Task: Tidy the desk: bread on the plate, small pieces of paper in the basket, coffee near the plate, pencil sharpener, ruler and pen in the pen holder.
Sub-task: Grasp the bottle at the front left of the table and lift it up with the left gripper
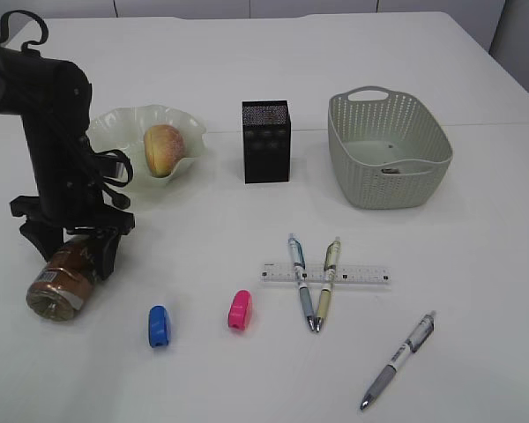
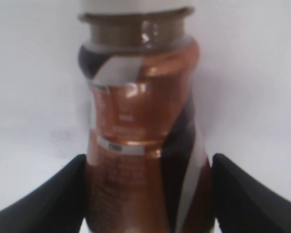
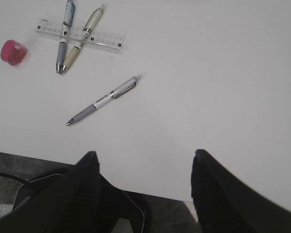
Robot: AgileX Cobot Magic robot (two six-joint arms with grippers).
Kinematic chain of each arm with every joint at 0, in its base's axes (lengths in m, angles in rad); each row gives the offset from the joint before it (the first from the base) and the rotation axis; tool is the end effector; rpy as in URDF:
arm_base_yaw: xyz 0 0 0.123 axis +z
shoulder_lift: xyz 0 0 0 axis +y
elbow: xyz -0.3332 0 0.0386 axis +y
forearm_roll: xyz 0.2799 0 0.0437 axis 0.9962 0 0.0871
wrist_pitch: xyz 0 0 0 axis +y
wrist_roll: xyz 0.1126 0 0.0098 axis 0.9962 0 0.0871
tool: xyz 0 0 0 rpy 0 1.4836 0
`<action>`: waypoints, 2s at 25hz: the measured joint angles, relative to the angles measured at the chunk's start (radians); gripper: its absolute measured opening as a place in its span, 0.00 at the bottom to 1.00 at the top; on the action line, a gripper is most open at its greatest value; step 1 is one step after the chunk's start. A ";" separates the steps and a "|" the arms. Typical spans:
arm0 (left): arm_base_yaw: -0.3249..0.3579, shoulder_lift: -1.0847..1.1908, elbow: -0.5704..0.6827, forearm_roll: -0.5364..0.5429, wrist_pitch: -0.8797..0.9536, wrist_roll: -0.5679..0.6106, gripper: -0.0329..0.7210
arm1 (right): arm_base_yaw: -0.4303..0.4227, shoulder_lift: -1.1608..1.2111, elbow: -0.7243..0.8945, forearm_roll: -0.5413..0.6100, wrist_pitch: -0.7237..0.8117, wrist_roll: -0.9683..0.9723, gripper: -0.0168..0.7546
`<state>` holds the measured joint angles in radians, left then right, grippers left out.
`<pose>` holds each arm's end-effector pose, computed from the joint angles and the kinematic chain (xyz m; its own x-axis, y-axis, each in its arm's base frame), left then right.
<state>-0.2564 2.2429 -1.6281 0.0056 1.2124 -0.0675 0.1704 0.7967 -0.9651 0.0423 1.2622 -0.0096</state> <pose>0.4572 -0.1192 0.1226 -0.9681 0.1861 0.1677 0.1915 0.9814 0.0162 0.1211 0.0255 0.3828 -0.8333 -0.1401 -0.5348 -0.1880 0.9815 0.0358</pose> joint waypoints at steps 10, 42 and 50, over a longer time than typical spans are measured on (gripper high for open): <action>0.000 0.001 0.000 0.000 -0.002 0.000 0.66 | 0.000 0.000 0.000 0.001 -0.004 0.000 0.63; 0.000 -0.292 0.180 -0.050 -0.096 0.002 0.51 | 0.000 0.000 0.000 0.012 -0.004 0.015 0.63; 0.000 -0.680 0.694 -0.006 -0.838 0.002 0.51 | 0.000 0.000 0.000 0.012 -0.004 0.039 0.63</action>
<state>-0.2564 1.5630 -0.9337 0.0000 0.3745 -0.0652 0.1704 0.7967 -0.9651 0.0543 1.2585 0.0295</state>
